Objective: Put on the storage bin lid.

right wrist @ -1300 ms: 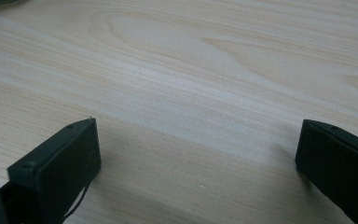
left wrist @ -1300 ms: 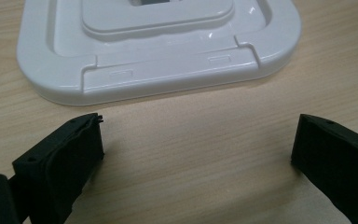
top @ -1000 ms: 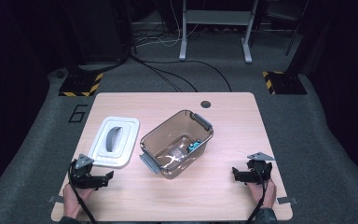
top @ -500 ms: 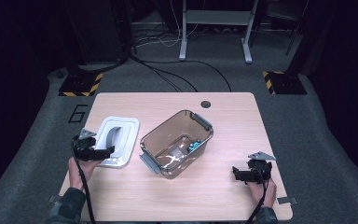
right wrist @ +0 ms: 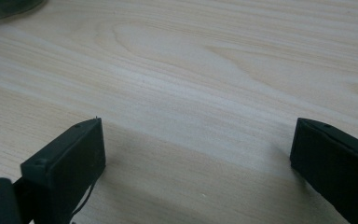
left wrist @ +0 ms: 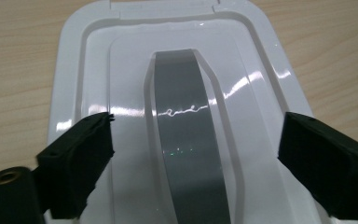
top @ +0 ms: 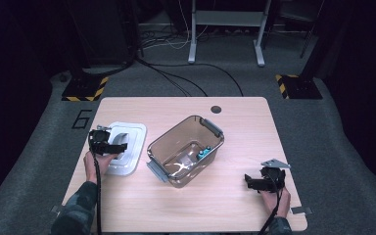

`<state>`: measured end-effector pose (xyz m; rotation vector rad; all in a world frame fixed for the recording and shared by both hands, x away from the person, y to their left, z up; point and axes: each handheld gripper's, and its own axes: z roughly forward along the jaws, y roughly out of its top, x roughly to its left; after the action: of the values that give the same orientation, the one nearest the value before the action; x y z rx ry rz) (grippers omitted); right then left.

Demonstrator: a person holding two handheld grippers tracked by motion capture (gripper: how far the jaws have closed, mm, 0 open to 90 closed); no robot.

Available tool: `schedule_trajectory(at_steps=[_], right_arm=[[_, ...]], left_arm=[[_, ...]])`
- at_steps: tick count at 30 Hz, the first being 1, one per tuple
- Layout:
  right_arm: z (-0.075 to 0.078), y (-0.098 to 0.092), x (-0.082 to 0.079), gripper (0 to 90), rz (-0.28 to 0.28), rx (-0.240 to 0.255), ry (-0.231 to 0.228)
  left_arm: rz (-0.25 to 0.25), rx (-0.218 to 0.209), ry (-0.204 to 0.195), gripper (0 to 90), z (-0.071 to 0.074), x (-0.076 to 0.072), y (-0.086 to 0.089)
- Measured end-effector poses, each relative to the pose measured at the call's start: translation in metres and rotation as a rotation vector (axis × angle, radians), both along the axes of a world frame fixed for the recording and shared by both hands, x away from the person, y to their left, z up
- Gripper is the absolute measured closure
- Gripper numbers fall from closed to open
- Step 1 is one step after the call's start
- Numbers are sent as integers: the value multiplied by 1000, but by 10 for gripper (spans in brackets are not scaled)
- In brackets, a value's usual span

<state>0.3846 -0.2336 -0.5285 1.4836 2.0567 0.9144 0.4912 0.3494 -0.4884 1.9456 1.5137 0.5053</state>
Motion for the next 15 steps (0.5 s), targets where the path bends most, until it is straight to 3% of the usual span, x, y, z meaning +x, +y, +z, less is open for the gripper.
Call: schedule_trajectory(at_steps=[4, 9, 15], right_arm=[[0, 0, 0, 37, -4, 5, -3], [0, 0, 1, 39, 0, 4, -1], [0, 0, 0, 42, -1, 12, -1]], left_arm=[[-8, 36, 16, 281, -3, 4, -4], [6, 26, 8, 622, -5, 4, -1], [-9, 35, -8, 670, -1, 1, 2]])
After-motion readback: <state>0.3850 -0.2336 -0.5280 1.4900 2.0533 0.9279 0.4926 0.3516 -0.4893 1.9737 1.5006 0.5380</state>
